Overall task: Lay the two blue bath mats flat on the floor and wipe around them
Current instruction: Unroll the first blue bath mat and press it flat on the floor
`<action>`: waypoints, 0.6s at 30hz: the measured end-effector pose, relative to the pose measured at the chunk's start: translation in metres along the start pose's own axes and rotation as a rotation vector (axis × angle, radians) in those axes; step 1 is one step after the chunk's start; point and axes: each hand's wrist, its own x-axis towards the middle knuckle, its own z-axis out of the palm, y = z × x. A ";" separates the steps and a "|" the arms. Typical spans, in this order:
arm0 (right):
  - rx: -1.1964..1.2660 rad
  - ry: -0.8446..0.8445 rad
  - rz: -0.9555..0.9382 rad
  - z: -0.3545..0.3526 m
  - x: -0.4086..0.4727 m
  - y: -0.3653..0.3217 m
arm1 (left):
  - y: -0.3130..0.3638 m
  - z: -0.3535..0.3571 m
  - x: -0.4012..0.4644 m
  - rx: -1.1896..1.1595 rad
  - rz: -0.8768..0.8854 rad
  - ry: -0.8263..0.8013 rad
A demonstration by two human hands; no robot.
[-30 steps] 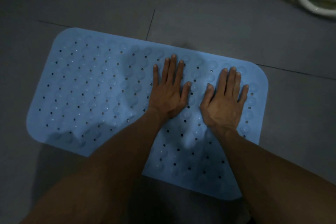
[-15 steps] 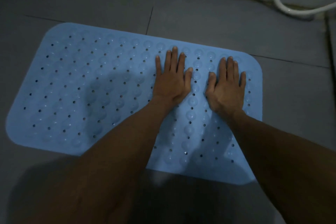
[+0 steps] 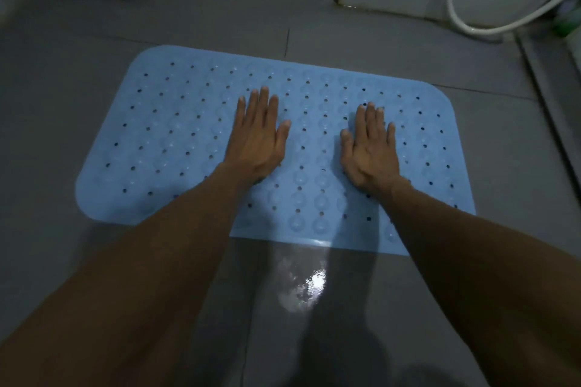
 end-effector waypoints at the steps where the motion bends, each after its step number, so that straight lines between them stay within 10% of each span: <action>1: 0.021 0.000 -0.011 0.004 -0.007 -0.016 | -0.013 -0.003 -0.012 0.018 0.011 0.004; 18: -0.003 0.036 -0.016 0.044 -0.035 -0.078 | -0.084 0.013 -0.052 0.078 0.108 0.099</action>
